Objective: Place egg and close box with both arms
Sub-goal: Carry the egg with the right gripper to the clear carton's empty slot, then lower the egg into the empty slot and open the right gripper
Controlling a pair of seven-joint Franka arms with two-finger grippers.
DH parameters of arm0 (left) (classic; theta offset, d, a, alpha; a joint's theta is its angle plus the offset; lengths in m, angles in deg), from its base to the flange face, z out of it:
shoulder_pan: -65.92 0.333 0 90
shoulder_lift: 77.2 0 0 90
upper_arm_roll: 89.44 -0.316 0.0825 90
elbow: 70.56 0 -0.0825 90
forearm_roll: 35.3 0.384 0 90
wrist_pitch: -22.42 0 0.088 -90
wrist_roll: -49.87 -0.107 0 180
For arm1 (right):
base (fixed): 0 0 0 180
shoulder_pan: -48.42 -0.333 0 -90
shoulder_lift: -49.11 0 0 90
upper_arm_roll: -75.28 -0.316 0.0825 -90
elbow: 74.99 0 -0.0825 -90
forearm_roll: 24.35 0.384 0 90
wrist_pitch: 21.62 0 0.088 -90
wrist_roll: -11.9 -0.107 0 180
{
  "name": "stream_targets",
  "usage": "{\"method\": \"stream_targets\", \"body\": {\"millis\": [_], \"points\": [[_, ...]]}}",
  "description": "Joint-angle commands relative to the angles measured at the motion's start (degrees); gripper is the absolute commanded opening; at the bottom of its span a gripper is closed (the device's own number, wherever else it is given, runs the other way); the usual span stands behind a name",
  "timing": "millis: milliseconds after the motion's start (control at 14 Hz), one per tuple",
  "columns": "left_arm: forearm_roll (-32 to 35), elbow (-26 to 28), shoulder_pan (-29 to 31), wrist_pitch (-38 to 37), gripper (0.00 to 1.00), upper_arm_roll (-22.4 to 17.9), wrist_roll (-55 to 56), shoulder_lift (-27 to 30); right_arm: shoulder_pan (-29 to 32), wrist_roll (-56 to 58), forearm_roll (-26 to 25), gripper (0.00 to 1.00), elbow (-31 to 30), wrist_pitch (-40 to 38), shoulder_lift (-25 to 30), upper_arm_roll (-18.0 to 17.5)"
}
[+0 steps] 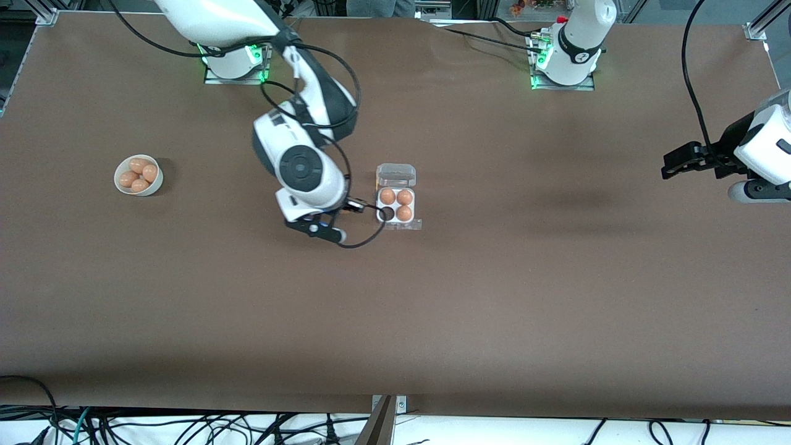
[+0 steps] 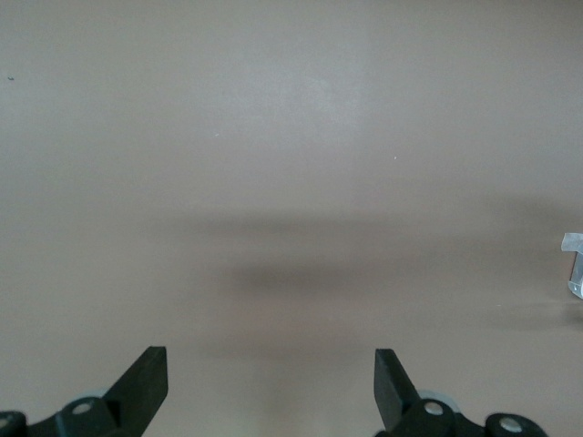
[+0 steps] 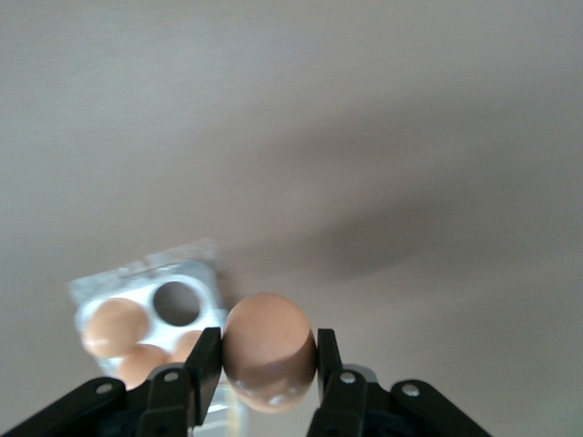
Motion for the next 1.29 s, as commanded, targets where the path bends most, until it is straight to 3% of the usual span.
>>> {"method": "stream_targets", "body": {"millis": [0, 857, 1000, 1071, 1214], "points": [[-0.08, 0.64, 0.16, -0.24, 1.00, -0.02, -1.13, 0.66, -2.92, -4.41, -0.09, 0.38, 3.82, 3.01, -3.78, 0.37], [-0.08, 0.64, 0.25, -0.59, 1.00, -0.02, -1.22, 0.66, -6.44, -8.65, -0.09, 0.41, 3.82, 6.27, -6.60, 0.28], [-0.08, 0.64, 0.25, -0.59, 1.00, -0.02, -1.22, 0.66, -6.35, -8.65, -0.09, 0.62, 3.90, 6.45, -7.04, 0.28], [-0.08, 0.64, 0.25, -0.59, 1.00, -0.02, -1.22, 0.66, -6.35, -8.73, -0.09, 0.80, 3.82, 8.02, -7.13, 0.28], [-0.08, 0.64, 0.25, -0.59, 1.00, -0.02, -1.22, 0.66, -6.35, -8.47, -0.09, 0.89, 3.82, 9.78, -7.30, 0.28]]}}
